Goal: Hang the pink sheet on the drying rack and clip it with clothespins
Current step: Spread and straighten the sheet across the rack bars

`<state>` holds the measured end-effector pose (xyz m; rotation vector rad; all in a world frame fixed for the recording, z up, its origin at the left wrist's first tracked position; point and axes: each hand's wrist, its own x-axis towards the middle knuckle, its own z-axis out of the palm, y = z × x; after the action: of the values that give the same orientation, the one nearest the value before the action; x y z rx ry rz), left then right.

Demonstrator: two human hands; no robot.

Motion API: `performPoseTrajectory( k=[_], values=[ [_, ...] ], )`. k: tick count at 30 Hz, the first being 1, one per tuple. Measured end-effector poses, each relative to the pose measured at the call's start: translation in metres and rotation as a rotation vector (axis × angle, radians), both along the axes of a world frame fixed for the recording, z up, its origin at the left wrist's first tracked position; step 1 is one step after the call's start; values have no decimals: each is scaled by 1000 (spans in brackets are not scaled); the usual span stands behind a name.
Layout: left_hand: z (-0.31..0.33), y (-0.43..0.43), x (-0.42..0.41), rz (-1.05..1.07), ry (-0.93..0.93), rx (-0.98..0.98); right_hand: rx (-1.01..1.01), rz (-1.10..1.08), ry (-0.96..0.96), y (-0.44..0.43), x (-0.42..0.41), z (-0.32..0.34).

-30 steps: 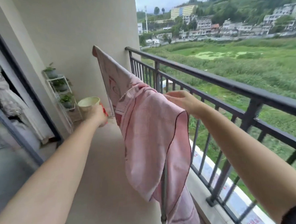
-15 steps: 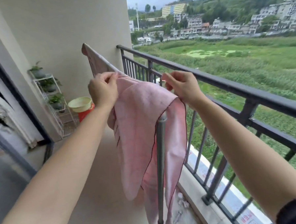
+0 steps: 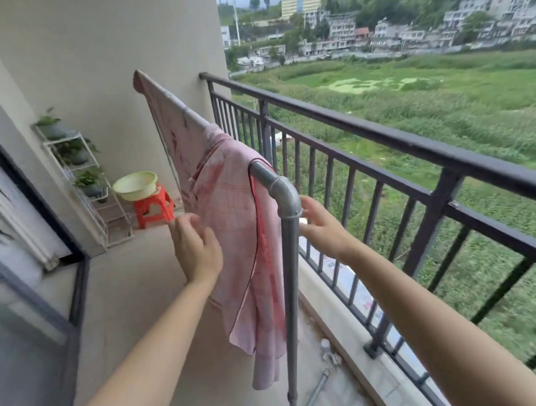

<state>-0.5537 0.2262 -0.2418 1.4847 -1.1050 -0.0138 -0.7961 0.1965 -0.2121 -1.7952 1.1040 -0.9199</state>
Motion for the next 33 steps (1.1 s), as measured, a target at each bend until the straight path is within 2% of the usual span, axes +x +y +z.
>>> performPoseTrajectory(
  k=[3, 5, 7, 9, 13, 15, 17, 20, 22, 26, 30, 32, 33],
  values=[
    [-34, 27, -31, -210, -413, 105, 18, -103, 176, -3, 0, -31],
    [-38, 20, -42, -158, -506, 282, 106, -60, 109, -6, 1, -34],
    [-28, 8, -47, -86, -387, 361, 173, -45, 36, -12, 2, -31],
    [-21, 2, -43, -76, -260, 312, 97, -99, 82, -16, 5, -32],
    [-37, 28, -32, 49, -201, 267, 31, -208, 170, -16, 1, -52],
    [-54, 52, -30, 42, -143, 263, -4, -233, 222, -11, -6, -62],
    [-73, 76, -37, 22, -168, 272, -78, -304, 224, -7, -16, -67],
    [-106, 116, -75, -129, -279, 381, -212, -417, 85, -1, -23, -61],
    [-128, 139, -96, -225, -284, 482, -302, -426, 9, 5, -26, -58],
    [-136, 136, -101, -293, -209, 594, -516, -326, 111, 30, -31, -73],
    [-117, 125, -95, -564, -139, 712, -510, -306, 179, 42, -22, -77],
    [-109, 122, -79, -604, -139, 676, -423, -265, 100, 44, -18, -65],
    [-104, 118, -66, -578, -143, 626, -346, -258, 1, 45, -17, -52]
  ],
)
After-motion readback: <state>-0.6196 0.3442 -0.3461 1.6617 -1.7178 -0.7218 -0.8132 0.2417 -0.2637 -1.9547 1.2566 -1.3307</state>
